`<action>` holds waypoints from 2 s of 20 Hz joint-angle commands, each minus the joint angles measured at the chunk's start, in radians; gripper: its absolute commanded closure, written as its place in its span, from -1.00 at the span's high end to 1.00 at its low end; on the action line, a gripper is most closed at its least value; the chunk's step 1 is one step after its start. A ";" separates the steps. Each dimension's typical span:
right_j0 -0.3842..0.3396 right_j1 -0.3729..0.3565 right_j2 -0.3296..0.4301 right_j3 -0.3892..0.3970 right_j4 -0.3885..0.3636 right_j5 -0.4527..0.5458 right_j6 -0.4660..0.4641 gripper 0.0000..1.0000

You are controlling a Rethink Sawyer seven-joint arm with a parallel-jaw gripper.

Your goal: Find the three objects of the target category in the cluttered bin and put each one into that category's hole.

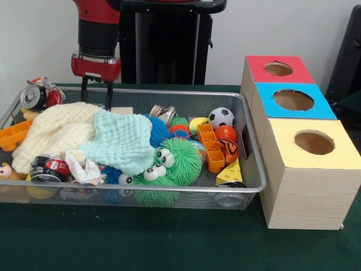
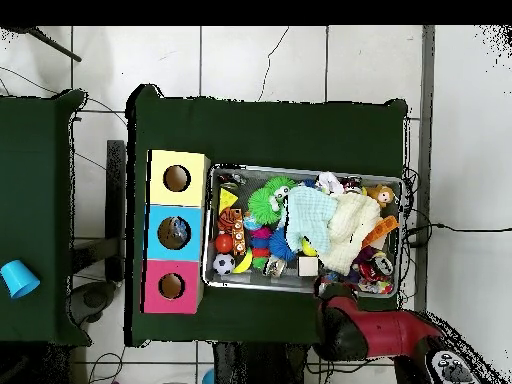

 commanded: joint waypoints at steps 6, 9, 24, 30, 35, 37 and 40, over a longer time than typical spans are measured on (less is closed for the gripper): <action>-0.020 -0.003 0.106 -0.084 -0.011 0.107 0.000 1.00; -0.017 0.000 0.104 -0.086 -0.011 0.104 0.003 1.00; -0.023 0.001 0.109 -0.077 -0.001 0.084 0.024 1.00; -0.039 -0.003 0.123 -0.070 -0.003 0.081 0.024 1.00; -0.033 0.010 0.113 -0.077 -0.006 0.060 0.033 1.00; -0.023 0.026 0.100 -0.088 -0.010 0.043 0.038 1.00; -0.012 0.045 0.087 -0.102 -0.014 0.029 0.039 1.00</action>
